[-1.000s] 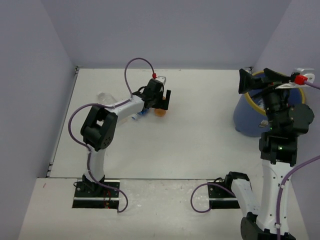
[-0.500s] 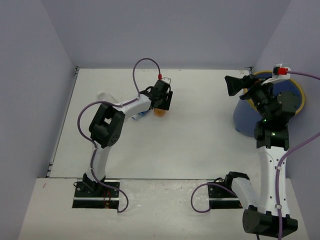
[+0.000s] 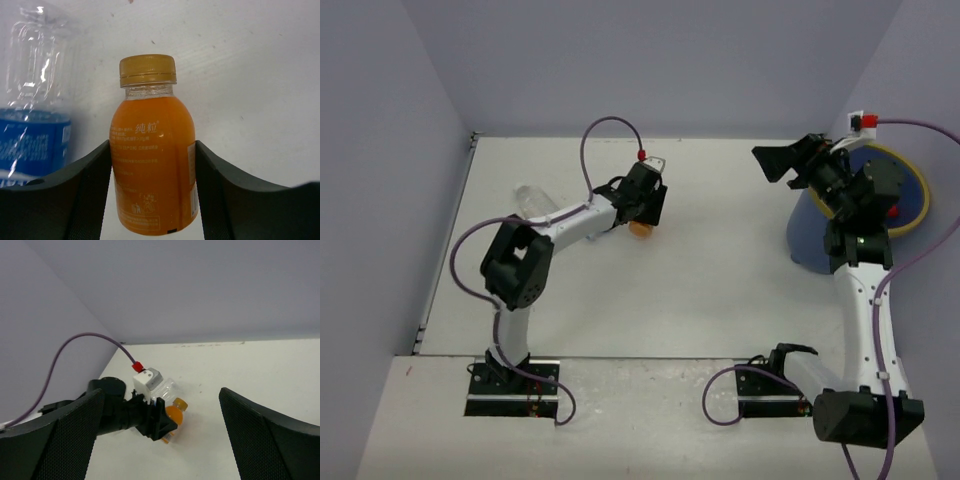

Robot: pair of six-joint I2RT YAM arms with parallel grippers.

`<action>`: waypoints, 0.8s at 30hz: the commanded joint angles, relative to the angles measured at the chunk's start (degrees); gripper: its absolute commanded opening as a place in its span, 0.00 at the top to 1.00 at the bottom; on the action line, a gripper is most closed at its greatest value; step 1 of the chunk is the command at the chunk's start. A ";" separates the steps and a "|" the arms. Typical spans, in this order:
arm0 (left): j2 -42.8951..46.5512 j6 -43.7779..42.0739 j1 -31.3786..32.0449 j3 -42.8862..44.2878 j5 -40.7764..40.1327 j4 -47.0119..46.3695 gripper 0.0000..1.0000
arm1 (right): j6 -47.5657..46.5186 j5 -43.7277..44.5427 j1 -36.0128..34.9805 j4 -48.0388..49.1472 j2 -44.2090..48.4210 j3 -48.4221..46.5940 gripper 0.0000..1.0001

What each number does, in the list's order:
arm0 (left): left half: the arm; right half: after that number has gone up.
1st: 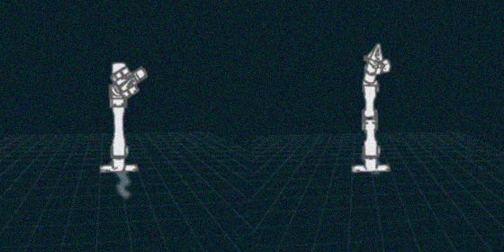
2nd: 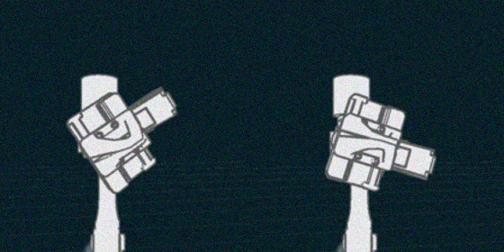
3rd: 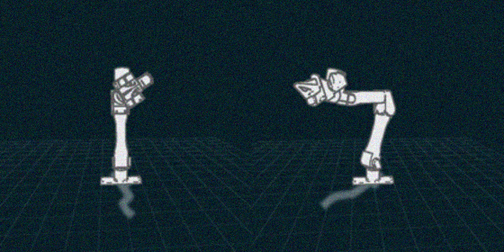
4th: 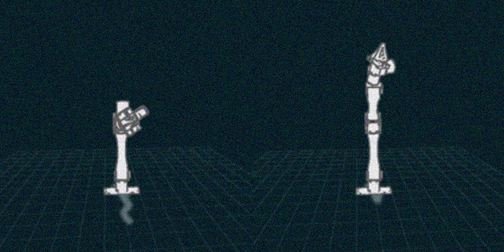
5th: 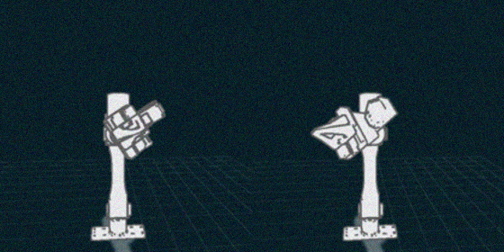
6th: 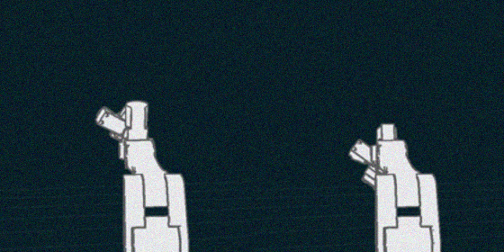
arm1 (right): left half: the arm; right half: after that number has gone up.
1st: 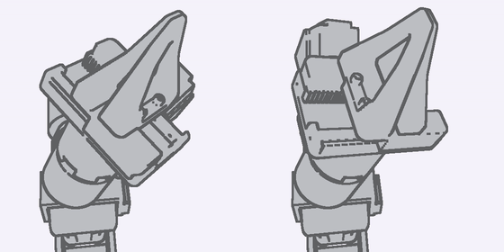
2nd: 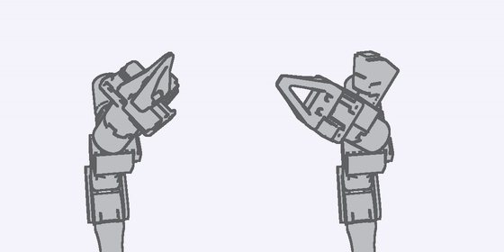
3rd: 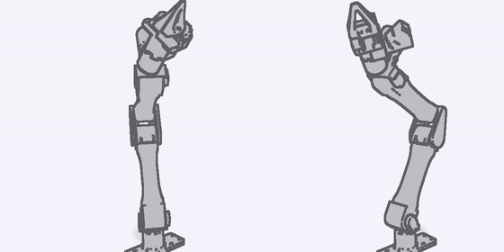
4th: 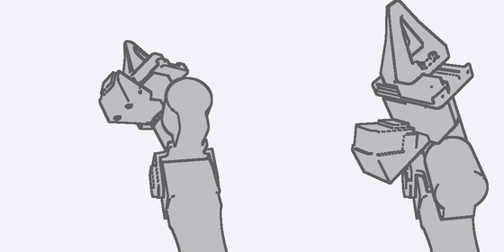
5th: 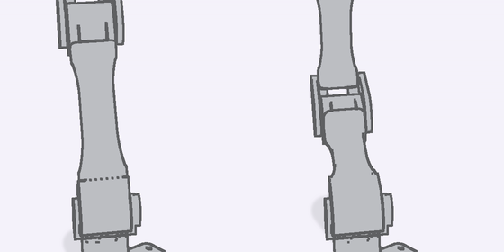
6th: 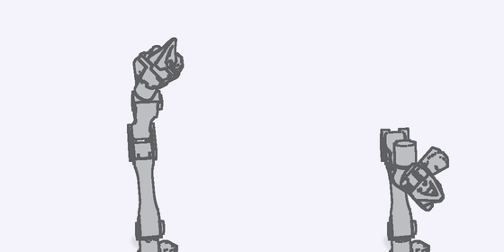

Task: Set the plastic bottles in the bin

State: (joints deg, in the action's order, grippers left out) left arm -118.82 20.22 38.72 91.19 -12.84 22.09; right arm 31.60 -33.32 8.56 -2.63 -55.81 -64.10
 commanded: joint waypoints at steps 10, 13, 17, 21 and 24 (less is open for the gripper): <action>57.10 -4.75 2.58 -43.10 17.49 -31.20 1.00 | -1.71 -5.24 -21.73 3.05 -11.42 -9.28 0.01; 64.50 -4.30 2.58 -48.03 23.02 -33.70 1.00 | -4.35 -6.92 -27.91 1.05 -12.83 -11.04 0.01; 70.00 -2.86 2.58 -51.02 24.78 -35.78 1.00 | -2.56 -5.18 -34.70 6.77 -11.19 -6.54 0.01; 72.09 -2.73 2.58 -52.38 25.52 -36.25 1.00 | -1.20 -4.05 -40.02 9.54 -10.11 -1.59 0.01; 73.13 -3.25 2.58 -53.08 27.14 -36.67 1.00 | -0.76 -1.02 -43.80 11.73 -8.98 2.25 0.01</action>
State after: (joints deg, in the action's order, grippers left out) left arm -47.51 17.38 41.60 38.55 11.00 -9.14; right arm 29.71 -37.81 -31.78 3.45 -66.86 -65.45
